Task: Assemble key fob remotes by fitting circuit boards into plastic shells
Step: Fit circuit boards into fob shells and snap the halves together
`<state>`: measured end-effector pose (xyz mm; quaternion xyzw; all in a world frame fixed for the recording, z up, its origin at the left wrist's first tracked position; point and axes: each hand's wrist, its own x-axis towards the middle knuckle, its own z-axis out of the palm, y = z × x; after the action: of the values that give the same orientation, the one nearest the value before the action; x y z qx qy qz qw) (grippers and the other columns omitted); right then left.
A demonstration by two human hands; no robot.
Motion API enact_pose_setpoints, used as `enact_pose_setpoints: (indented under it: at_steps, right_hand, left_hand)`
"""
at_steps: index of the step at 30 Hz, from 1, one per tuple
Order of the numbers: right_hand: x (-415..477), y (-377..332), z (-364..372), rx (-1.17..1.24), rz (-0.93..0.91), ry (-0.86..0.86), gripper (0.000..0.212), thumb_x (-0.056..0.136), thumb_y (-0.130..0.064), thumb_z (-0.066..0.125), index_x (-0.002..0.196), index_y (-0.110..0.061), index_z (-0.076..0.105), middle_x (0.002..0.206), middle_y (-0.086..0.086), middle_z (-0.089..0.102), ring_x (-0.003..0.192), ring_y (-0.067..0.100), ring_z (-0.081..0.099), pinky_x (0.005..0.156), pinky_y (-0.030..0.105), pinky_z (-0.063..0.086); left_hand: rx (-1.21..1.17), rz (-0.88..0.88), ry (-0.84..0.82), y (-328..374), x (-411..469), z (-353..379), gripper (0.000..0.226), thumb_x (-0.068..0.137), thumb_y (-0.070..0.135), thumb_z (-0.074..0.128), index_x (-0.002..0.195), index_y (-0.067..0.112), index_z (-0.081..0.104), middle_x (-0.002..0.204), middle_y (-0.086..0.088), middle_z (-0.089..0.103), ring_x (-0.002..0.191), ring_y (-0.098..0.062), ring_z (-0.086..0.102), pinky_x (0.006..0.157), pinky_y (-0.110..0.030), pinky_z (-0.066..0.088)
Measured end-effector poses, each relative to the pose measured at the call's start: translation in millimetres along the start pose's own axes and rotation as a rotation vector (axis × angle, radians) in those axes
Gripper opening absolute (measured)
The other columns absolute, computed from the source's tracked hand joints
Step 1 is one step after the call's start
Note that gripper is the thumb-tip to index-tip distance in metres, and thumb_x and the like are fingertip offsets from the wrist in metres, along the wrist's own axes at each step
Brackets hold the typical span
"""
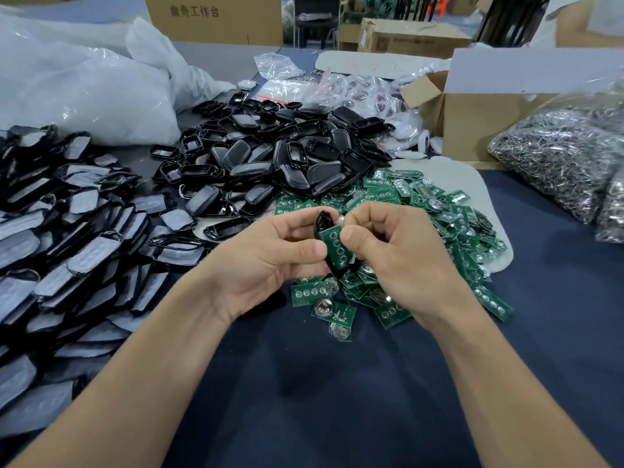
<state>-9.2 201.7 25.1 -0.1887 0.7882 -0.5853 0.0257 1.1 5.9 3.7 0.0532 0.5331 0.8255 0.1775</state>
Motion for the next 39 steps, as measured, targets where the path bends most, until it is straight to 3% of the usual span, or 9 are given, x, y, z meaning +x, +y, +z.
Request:
enact_pose_setpoints:
  at_steps: [3, 9, 15, 18, 20, 29, 33, 35, 39]
  right_hand:
    - [0.8, 0.7, -3.7, 0.048, -0.025, 0.050, 0.022, 0.095, -0.010, 0.067, 0.073, -0.013, 0.066, 0.059, -0.009, 0.054, 0.053, 0.006, 0.041, 0.053, 0.018, 0.035]
    - [-0.3, 2.2, -0.2, 0.067, 0.028, 0.016, 0.030, 0.096, -0.008, 0.067, 0.069, -0.018, 0.065, 0.056, -0.009, 0.051, 0.052, 0.006, 0.039, 0.051, 0.016, 0.034]
    - [-2.4, 1.2, 6.6, -0.112, -0.008, 0.123, 0.022, 0.094, -0.015, 0.070, 0.073, -0.017, 0.068, 0.062, 0.007, 0.064, 0.053, 0.010, 0.047, 0.052, 0.036, 0.042]
    - [-3.9, 1.7, 13.0, -0.170, 0.016, 0.201, 0.022, 0.094, -0.015, 0.070, 0.073, -0.017, 0.068, 0.058, -0.001, 0.063, 0.049, 0.004, 0.046, 0.050, 0.023, 0.037]
    - [-4.6, 2.5, 16.3, -0.195, 0.032, 0.252, 0.024, 0.095, -0.016, 0.069, 0.071, -0.018, 0.065, 0.053, -0.008, 0.058, 0.047, 0.005, 0.045, 0.049, 0.016, 0.033]
    - [-7.9, 1.6, 26.1, -0.378, 0.004, 0.344, 0.026, 0.095, -0.031, 0.067, 0.072, -0.028, 0.055, 0.053, -0.022, 0.054, 0.052, 0.008, 0.050, 0.051, 0.018, 0.035]
    - [-9.0, 2.5, 27.5, -0.380, 0.023, 0.416, 0.026, 0.093, -0.040, 0.067, 0.073, -0.028, 0.057, 0.057, -0.018, 0.058, 0.055, 0.008, 0.053, 0.054, 0.023, 0.039]
    - [-9.2, 2.3, 29.7, -0.365, 0.038, 0.438, 0.025, 0.093, -0.043, 0.065, 0.074, -0.029, 0.058, 0.063, -0.018, 0.062, 0.062, 0.006, 0.058, 0.055, 0.017, 0.038]
    - [-6.5, 3.2, 31.6, -0.323, 0.060, 0.400, 0.025, 0.097, -0.036, 0.063, 0.075, -0.026, 0.057, 0.068, -0.020, 0.065, 0.057, 0.006, 0.056, 0.053, 0.015, 0.038]
  left_hand:
    - [0.027, 0.026, 0.067, 1.8, 0.6, -1.6, 0.054, 0.070, 0.012, 0.081, 0.123, 0.012, 0.071, 0.110, -0.006, 0.078, 0.097, -0.019, 0.077, 0.075, -0.027, 0.062]
    - [0.017, 0.045, -0.031, 2.9, -1.6, 0.8, 0.052, 0.074, 0.005, 0.078, 0.124, 0.018, 0.076, 0.116, -0.006, 0.077, 0.100, -0.018, 0.076, 0.078, -0.027, 0.062]
    - [0.059, 0.031, -0.005, 1.8, -0.1, -0.7, 0.056, 0.072, 0.008, 0.080, 0.126, 0.020, 0.075, 0.114, -0.006, 0.078, 0.101, -0.017, 0.076, 0.085, -0.032, 0.063]
    - [0.078, 0.020, 0.020, 0.8, 0.5, 0.0, 0.056, 0.073, 0.010, 0.080, 0.128, 0.017, 0.074, 0.119, -0.009, 0.076, 0.105, -0.019, 0.075, 0.091, -0.036, 0.062]
    - [0.092, 0.017, 0.030, 0.7, -0.2, 1.7, 0.054, 0.075, 0.008, 0.080, 0.128, 0.016, 0.073, 0.119, -0.009, 0.077, 0.104, -0.018, 0.075, 0.084, -0.032, 0.063]
    - [0.097, 0.045, 0.127, -3.3, -1.2, 11.2, 0.046, 0.078, 0.000, 0.077, 0.121, 0.019, 0.078, 0.095, -0.001, 0.073, 0.081, -0.009, 0.069, 0.072, -0.023, 0.060]
    - [0.077, 0.052, 0.195, -5.8, 1.2, 16.2, 0.043, 0.078, 0.005, 0.070, 0.119, 0.017, 0.078, 0.096, -0.012, 0.068, 0.088, -0.018, 0.066, 0.076, -0.029, 0.062]
    - [0.093, 0.067, 0.238, -6.9, 2.6, 19.4, 0.040, 0.079, 0.008, 0.069, 0.117, 0.017, 0.079, 0.101, -0.016, 0.057, 0.092, -0.028, 0.057, 0.079, -0.034, 0.063]
    - [0.196, 0.124, 0.294, -10.0, 1.7, 24.8, 0.040, 0.080, 0.009, 0.066, 0.117, 0.017, 0.077, 0.074, 0.009, 0.070, 0.080, -0.013, 0.066, 0.097, -0.051, 0.059]
